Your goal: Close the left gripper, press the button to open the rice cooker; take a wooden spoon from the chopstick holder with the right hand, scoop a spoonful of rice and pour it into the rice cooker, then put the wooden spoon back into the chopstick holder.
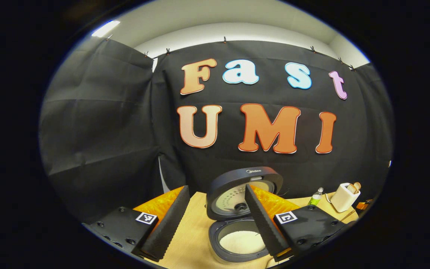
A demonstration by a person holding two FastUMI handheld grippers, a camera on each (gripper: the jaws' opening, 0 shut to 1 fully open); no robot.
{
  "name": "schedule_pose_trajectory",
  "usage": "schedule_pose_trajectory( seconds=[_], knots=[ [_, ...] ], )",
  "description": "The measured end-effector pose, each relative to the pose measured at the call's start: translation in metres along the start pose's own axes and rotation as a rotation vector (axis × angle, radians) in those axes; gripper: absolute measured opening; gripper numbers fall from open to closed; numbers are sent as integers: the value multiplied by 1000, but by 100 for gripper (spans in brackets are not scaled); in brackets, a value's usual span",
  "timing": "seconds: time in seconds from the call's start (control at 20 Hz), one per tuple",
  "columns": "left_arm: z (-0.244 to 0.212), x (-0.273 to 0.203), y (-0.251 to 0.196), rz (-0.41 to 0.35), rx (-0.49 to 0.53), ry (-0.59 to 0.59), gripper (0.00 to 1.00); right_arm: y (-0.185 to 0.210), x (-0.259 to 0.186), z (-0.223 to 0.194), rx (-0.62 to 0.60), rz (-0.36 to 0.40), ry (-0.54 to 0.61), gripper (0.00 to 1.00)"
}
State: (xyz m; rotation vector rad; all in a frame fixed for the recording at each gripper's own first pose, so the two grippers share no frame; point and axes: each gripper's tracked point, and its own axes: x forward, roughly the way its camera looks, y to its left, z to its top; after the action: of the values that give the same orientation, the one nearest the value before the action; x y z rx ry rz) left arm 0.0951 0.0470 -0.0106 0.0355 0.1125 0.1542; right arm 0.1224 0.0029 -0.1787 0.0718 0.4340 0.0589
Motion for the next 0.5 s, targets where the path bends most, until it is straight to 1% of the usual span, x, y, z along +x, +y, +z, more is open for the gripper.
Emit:
schedule_pose_trajectory(
  seconds=[0.05, 0.25, 0.35, 0.45, 0.5],
  knots=[
    [6, 8, -7, -10, 6, -6, 97, -1, -7, 13, -3, -1, -27, 93],
    [35, 51, -32, -7, 13, -44, 97, 2, -27, 44, -27, 20, -71, 95],
    [45, 78, -49, -25, 9, -53, 99, 2, -34, 57, -58, 22, -95, 95],
    [51, 108, -57, -11, 8, -55, 100, 5, -39, 68, -78, 27, -119, 95],
    [50, 121, -63, -11, -4, -45, 97, 6, -41, 73, -85, 30, -129, 95]
  ],
)
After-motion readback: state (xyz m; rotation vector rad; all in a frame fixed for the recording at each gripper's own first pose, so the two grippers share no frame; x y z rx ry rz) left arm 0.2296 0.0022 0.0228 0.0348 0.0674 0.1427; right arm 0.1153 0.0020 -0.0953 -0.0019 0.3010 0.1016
